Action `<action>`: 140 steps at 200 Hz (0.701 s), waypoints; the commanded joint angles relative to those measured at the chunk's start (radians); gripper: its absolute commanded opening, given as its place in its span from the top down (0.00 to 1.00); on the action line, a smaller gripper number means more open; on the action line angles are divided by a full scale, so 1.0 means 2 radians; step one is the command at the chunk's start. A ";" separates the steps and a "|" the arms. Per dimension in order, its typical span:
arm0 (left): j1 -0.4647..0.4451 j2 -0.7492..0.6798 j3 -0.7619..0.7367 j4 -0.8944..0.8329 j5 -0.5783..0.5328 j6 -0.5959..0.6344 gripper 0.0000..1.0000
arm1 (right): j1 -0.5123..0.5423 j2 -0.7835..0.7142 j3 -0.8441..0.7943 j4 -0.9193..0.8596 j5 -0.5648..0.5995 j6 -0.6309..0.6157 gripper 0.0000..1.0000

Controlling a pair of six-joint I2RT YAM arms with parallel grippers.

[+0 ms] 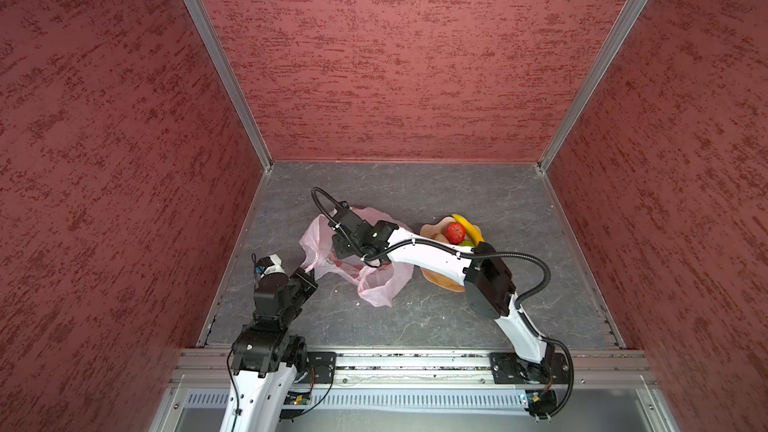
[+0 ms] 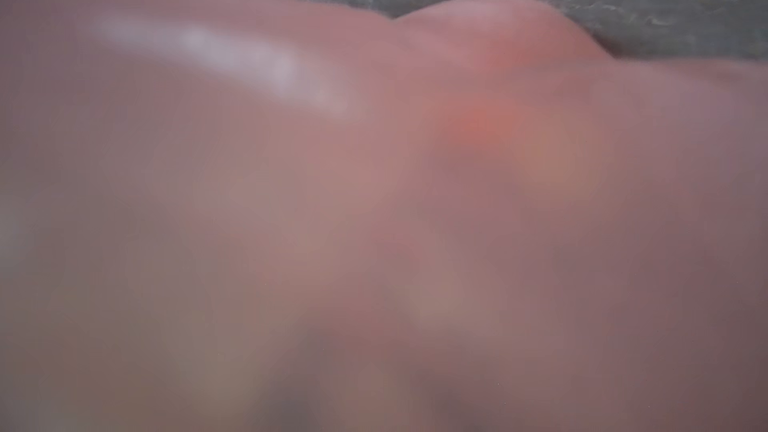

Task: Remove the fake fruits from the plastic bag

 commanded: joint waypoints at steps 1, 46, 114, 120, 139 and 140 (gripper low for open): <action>-0.003 -0.018 -0.010 -0.041 -0.003 -0.013 1.00 | -0.012 0.016 0.020 -0.008 0.065 0.018 0.48; -0.003 -0.037 -0.018 -0.070 0.001 -0.018 1.00 | -0.027 0.039 0.017 0.031 0.121 0.032 0.29; -0.005 -0.041 -0.032 -0.064 0.008 -0.028 1.00 | -0.042 0.069 0.004 0.118 0.141 0.043 0.18; -0.005 -0.041 -0.033 -0.064 0.009 -0.028 1.00 | -0.042 0.071 0.004 0.119 0.140 0.045 0.18; -0.005 -0.041 -0.034 -0.061 0.012 -0.028 1.00 | -0.045 0.076 -0.002 0.132 0.131 0.049 0.18; -0.005 -0.041 -0.034 -0.060 0.013 -0.028 1.00 | -0.045 0.076 -0.001 0.133 0.130 0.049 0.18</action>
